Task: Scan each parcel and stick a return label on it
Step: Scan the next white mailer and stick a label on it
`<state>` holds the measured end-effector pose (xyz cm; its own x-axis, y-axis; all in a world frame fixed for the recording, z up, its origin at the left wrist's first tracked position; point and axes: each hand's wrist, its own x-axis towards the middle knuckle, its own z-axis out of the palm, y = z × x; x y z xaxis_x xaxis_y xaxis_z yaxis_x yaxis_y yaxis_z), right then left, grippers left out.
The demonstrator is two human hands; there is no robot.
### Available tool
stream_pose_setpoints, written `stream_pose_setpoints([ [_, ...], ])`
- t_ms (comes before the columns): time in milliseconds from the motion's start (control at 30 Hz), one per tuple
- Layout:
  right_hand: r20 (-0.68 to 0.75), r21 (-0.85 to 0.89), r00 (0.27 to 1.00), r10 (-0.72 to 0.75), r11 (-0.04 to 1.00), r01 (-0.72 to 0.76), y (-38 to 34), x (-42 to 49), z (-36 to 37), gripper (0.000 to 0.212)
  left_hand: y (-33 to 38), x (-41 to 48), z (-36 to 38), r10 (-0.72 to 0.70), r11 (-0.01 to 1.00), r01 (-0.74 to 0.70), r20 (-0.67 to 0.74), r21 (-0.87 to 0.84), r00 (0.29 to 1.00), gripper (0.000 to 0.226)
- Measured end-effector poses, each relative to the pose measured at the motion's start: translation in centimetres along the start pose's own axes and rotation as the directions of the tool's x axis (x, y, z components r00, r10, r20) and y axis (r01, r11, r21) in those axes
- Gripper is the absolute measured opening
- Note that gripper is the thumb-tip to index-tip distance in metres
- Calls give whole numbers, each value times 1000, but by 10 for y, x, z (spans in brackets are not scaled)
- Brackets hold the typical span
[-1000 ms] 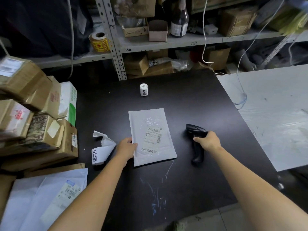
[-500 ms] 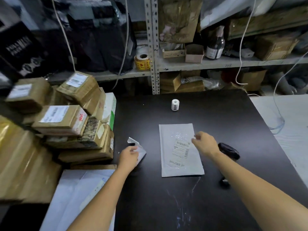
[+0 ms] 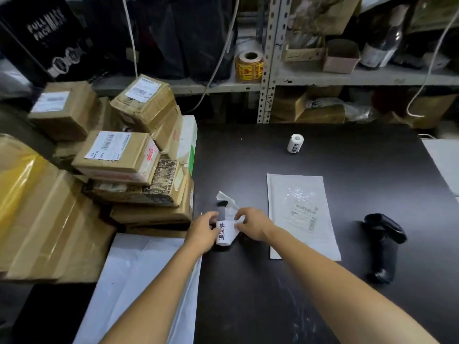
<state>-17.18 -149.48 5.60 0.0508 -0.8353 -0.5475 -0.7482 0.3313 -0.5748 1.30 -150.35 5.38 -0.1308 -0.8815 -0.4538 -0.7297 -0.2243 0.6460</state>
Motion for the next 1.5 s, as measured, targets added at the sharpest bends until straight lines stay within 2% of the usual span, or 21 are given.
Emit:
stream_pose_setpoints([
  [167,-45,-63,999,-11,998,8,0,7,-10,9,1,9,1,59,997,-62,64,49,996,37],
  [300,-148,-36,988,-46,999,41,-7,8,-38,7,9,12,-2,102,992,-108,86,72,991,12],
  [400,-212,2,975,-67,998,69,-13,9,-52,8,18,16,-3,121,993,-121,62,8,991,17],
  [567,-316,96,944,-99,986,136,-16,1,-46,21,27,20,-1,66,973,-49,67,-227,996,11],
  [700,-321,88,938,-128,982,164,-12,-6,-37,27,32,18,0,2,929,22,64,-370,998,11],
  [867,-290,66,948,-131,985,157,-13,-8,-29,3,33,12,1,-31,887,70,92,-456,995,14],
  [933,-276,58,949,-153,983,175,-15,-10,-25,9,32,11,1,-16,879,58,93,-474,996,15],
  [1167,-289,-14,937,-198,979,203,-22,-13,-24,17,34,5,0,5,888,26,67,-460,998,21],
  [1300,-279,0,939,-199,978,208,-22,-13,-28,12,35,4,-2,62,898,-37,42,-438,997,27],
  [1500,-250,-53,942,-223,975,216,-22,-12,-31,12,36,4,-4,63,931,-35,65,-365,996,29],
])
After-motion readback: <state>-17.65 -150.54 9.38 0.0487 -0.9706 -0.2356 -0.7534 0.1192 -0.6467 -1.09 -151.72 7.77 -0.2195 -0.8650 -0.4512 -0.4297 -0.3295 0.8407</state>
